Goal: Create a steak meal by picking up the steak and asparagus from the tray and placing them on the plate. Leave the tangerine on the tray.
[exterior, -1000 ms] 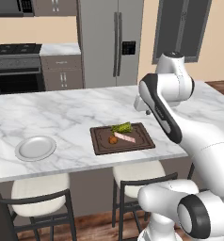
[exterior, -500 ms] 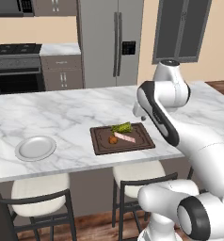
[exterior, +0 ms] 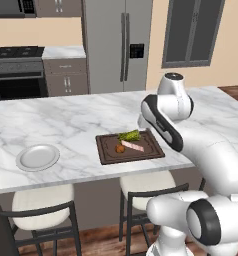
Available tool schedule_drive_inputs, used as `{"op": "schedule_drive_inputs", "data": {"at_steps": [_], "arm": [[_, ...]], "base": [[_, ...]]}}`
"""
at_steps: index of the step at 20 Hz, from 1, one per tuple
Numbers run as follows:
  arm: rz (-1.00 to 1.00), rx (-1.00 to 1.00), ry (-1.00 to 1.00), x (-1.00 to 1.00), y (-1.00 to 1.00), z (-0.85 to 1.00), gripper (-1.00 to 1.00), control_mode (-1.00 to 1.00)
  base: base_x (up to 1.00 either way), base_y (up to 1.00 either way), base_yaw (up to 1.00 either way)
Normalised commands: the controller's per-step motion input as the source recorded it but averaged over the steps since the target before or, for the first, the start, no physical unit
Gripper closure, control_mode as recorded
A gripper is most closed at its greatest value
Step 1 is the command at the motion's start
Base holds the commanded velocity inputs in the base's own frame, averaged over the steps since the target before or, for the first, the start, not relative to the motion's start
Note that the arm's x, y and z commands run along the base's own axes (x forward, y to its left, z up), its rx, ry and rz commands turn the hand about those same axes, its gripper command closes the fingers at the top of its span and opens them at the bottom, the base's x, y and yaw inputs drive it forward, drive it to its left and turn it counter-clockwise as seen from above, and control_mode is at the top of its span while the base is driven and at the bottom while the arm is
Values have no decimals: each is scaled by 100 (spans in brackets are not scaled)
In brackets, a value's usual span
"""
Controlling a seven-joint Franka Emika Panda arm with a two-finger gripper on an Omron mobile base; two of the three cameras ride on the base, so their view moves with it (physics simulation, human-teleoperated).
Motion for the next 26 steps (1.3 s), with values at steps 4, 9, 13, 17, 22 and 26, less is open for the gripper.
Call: {"op": "schedule_drive_inputs", "data": {"at_steps": [4, 9, 13, 17, 22, 26], "arm": [[3, 0, 0, 33, 0, -46, -100, -100], [7, 0, 0, 28, 2, -46, -100, -100], [13, 0, 0, 26, 1, -46, -100, -100], [13, 0, 0, 30, 0, -50, -100, -100], [10, 0, 0, 36, 0, -54, -100, -100], [2, 0, 0, 34, 0, -32, -100, -100]], "base": [[0, 0, 0], [0, 0, 0], [0, 0, 0], [0, 0, 0], [0, 0, 0], [0, 0, 0]]}}
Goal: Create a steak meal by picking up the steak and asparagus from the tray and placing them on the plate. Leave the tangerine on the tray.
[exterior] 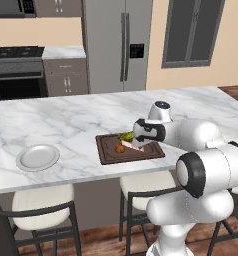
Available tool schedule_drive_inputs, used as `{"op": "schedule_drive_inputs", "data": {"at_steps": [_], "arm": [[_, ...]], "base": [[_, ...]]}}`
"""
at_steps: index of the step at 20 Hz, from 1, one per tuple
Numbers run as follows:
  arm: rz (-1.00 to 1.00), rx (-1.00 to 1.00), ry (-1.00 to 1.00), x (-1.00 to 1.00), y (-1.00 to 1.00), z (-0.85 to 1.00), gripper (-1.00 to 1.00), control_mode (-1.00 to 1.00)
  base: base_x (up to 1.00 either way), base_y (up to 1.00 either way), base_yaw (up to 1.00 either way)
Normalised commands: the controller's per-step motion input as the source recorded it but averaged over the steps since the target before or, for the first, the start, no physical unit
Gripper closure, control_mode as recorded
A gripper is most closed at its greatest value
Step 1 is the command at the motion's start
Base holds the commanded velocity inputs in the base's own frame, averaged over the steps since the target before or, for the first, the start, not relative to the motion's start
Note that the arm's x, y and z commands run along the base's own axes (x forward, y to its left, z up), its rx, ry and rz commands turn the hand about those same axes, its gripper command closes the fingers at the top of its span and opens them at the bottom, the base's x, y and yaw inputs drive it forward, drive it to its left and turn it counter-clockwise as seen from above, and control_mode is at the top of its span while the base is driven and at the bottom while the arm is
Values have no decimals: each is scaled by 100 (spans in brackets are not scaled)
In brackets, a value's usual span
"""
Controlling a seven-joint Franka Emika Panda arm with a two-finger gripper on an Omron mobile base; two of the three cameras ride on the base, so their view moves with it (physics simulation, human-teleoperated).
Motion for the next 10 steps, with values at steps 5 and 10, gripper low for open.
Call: {"op": "schedule_drive_inputs", "data": {"at_steps": [5, 10], "arm": [[0, 0, 0, 32, 0, -28, -100, -100], [0, 0, 0, 31, 0, -25, -100, -100]], "base": [[0, 0, 0], [0, 0, 0]]}}
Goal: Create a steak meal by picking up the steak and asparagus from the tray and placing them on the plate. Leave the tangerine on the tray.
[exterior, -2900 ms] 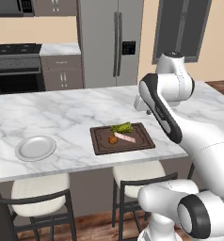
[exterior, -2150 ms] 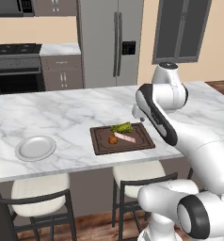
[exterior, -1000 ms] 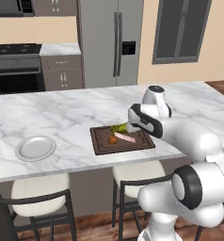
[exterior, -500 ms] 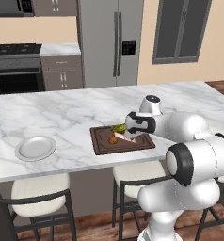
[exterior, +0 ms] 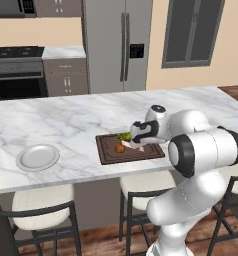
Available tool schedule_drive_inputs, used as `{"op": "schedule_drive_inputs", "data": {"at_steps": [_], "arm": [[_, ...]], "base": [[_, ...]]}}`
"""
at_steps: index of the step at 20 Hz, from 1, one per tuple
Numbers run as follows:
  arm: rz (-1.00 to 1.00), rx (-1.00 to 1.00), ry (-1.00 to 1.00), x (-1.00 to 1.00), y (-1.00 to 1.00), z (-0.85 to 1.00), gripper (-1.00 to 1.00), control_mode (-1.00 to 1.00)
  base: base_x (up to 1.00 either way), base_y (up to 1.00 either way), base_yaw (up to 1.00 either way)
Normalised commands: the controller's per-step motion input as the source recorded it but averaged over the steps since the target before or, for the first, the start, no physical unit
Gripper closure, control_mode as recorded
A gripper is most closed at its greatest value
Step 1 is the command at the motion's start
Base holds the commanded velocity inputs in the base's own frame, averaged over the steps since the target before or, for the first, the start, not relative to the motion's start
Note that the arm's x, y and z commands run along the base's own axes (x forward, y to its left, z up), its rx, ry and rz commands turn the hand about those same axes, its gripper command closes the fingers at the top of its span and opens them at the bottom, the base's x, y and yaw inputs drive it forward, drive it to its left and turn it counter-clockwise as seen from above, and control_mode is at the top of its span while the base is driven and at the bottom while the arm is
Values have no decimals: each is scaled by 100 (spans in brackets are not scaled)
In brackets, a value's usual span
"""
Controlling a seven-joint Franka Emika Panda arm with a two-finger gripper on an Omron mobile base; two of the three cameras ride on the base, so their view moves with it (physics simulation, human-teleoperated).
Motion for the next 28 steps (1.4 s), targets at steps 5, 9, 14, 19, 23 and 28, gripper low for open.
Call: {"op": "schedule_drive_inputs", "data": {"at_steps": [5, 9, 14, 19, 23, 28], "arm": [[0, 0, 0, 32, 0, -24, -100, -100], [0, 0, 0, 26, 0, -27, -100, -100], [0, 0, 0, 25, 0, -31, -100, -100], [0, 0, 0, 26, 3, -39, -100, -100], [0, 0, 1, 11, 12, -40, 100, -100], [1, 0, 0, 0, 1, -7, 100, -100]], "base": [[0, 0, 0], [0, 0, 0], [0, 0, 0], [0, 0, 0], [0, 0, 0], [0, 0, 0]]}}
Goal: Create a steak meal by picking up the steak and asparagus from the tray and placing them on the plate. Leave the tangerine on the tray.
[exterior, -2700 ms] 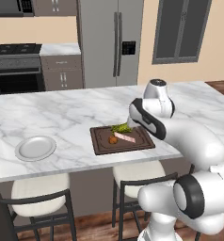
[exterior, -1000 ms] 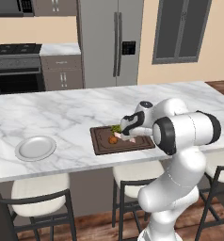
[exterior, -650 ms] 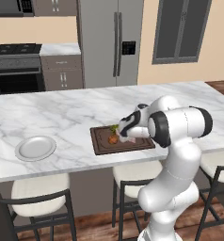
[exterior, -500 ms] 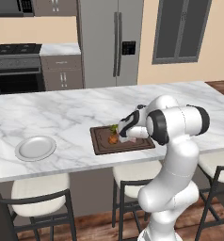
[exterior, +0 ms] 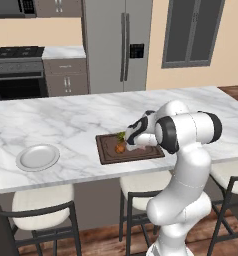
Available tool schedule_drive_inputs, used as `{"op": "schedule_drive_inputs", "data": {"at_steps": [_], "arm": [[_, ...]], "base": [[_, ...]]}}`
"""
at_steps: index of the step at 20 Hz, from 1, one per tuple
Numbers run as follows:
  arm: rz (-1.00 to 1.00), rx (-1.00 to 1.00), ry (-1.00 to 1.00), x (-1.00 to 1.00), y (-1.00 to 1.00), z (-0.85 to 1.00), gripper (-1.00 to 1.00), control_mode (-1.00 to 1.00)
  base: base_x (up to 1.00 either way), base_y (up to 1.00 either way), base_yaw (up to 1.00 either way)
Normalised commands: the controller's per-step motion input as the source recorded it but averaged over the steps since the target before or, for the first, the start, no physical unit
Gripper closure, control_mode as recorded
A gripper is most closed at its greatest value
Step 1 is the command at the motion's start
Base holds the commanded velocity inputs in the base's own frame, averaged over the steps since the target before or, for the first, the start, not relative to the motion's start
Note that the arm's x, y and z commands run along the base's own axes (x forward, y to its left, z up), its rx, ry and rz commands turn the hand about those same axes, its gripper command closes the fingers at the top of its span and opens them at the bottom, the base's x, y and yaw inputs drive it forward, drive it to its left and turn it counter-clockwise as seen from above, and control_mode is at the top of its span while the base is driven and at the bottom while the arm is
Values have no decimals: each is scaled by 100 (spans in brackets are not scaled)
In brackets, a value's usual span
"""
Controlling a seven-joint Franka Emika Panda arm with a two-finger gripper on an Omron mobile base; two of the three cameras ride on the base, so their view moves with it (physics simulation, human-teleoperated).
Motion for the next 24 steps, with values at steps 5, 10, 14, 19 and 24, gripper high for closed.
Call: {"op": "schedule_drive_inputs", "data": {"at_steps": [5, 10, 14, 19, 24], "arm": [[8, 0, 1, -17, 7, -1, 100, -100], [8, 0, -8, -65, 0, 35, 100, -100], [13, 0, -13, -56, 6, 72, 100, -100], [16, 5, -9, -33, 12, 87, 100, -100], [18, 13, -1, -15, 22, 95, 100, -100]], "base": [[0, 0, 0], [0, 0, 0], [0, 0, 0], [0, 0, 0], [0, 0, 0]]}}
